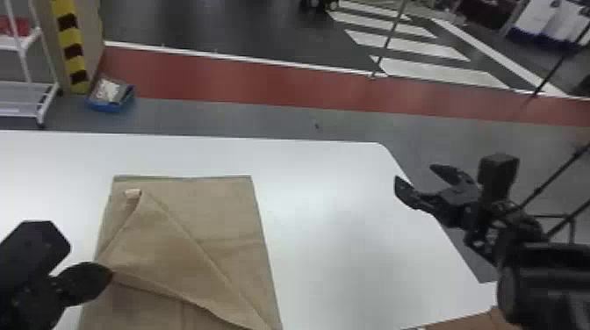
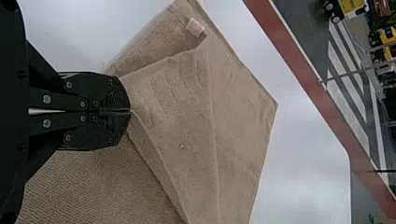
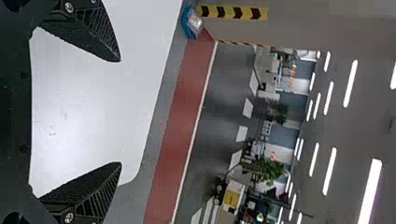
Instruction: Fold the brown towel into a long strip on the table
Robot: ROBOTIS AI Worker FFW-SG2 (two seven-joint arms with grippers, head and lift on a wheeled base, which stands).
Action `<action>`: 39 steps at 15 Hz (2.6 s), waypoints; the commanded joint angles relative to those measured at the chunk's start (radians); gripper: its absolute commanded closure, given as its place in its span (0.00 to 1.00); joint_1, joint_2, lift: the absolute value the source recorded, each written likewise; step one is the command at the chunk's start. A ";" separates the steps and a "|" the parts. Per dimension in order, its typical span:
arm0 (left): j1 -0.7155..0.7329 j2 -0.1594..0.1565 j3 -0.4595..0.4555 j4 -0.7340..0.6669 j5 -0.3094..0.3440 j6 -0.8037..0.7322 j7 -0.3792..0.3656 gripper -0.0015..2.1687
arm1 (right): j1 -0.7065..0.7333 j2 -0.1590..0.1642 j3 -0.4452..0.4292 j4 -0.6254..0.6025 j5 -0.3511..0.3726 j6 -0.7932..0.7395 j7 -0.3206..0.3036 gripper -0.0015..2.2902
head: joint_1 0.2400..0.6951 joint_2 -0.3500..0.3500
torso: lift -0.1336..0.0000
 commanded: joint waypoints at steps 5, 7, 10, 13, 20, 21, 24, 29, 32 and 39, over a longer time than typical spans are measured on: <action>0.002 -0.014 0.008 -0.026 0.028 0.009 -0.006 0.99 | -0.341 0.009 0.363 0.226 0.265 0.048 0.091 0.04 | 1.00 0.14 | 0.25; -0.001 -0.019 0.004 -0.026 0.036 0.009 -0.006 0.99 | -0.423 0.061 0.428 0.352 0.271 0.041 0.091 0.04 | 1.00 0.21 | 0.25; -0.016 -0.022 -0.006 -0.016 0.050 0.009 -0.009 0.99 | -0.542 0.150 0.503 0.589 0.282 -0.057 0.089 0.04 | 1.00 0.28 | 0.25; -0.079 -0.019 -0.056 0.027 0.065 0.009 -0.009 0.99 | -0.605 0.208 0.520 0.721 0.288 -0.133 0.080 0.05 | 1.00 0.36 | 0.25; -0.233 -0.006 -0.191 0.139 0.122 0.006 -0.003 0.99 | -0.694 0.256 0.512 0.982 0.269 -0.170 0.071 0.06 | 1.00 0.38 | 0.25; -0.256 -0.005 -0.211 0.151 0.133 0.006 -0.002 0.99 | -0.703 0.256 0.503 1.017 0.265 -0.179 0.074 0.06 | 1.00 0.37 | 0.25; -0.291 -0.003 -0.247 0.175 0.148 0.003 0.000 0.99 | -0.713 0.256 0.501 1.057 0.242 -0.198 0.084 0.07 | 1.00 0.34 | 0.25; -0.337 -0.002 -0.294 0.206 0.170 -0.003 0.003 0.99 | -0.719 0.256 0.501 1.099 0.226 -0.259 0.094 0.07 | 1.00 0.32 | 0.25; -0.365 0.001 -0.316 0.218 0.185 -0.003 0.006 0.99 | -0.729 0.257 0.508 1.123 0.242 -0.256 0.121 0.08 | 1.00 0.31 | 0.25; -0.417 0.001 -0.360 0.251 0.209 -0.012 0.009 0.99 | -0.749 0.256 0.518 1.165 0.277 -0.219 0.176 0.21 | 1.00 0.29 | 0.25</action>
